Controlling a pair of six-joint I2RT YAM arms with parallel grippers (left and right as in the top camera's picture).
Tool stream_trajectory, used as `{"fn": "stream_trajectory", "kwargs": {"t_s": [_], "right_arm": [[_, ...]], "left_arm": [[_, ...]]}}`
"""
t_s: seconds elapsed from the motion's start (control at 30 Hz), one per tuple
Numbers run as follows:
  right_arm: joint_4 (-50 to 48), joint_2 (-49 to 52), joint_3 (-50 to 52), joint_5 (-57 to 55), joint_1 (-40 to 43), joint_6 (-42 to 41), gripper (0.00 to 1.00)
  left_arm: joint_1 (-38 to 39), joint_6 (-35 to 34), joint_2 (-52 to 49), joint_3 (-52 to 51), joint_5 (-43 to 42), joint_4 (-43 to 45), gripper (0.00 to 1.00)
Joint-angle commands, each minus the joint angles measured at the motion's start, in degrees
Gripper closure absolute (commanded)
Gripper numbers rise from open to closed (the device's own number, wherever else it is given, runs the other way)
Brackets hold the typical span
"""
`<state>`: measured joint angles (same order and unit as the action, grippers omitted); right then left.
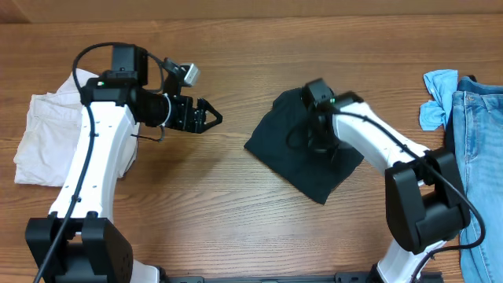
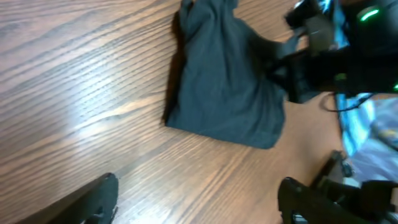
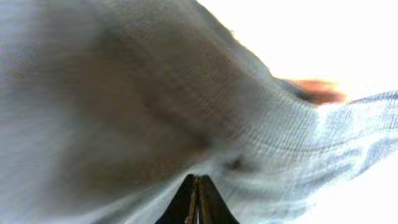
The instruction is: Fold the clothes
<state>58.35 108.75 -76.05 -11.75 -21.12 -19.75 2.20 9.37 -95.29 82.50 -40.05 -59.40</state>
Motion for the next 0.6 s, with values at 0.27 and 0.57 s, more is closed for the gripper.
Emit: {"fn": "stream_trajectory", "kwargs": {"t_s": [0.27,0.57], "right_arm": [[-13.6,-1.3,-0.4,23.8,-0.3,3.5,0.96],[-8.4,-1.5,9.2,28.1,-3.3,6.7,0.96]], "left_arm": [[1.7,-6.8,-11.1,-0.2,3.0,2.4,0.18],[1.0,-6.3,-11.2,-0.2,3.0,1.1,0.0]]}}
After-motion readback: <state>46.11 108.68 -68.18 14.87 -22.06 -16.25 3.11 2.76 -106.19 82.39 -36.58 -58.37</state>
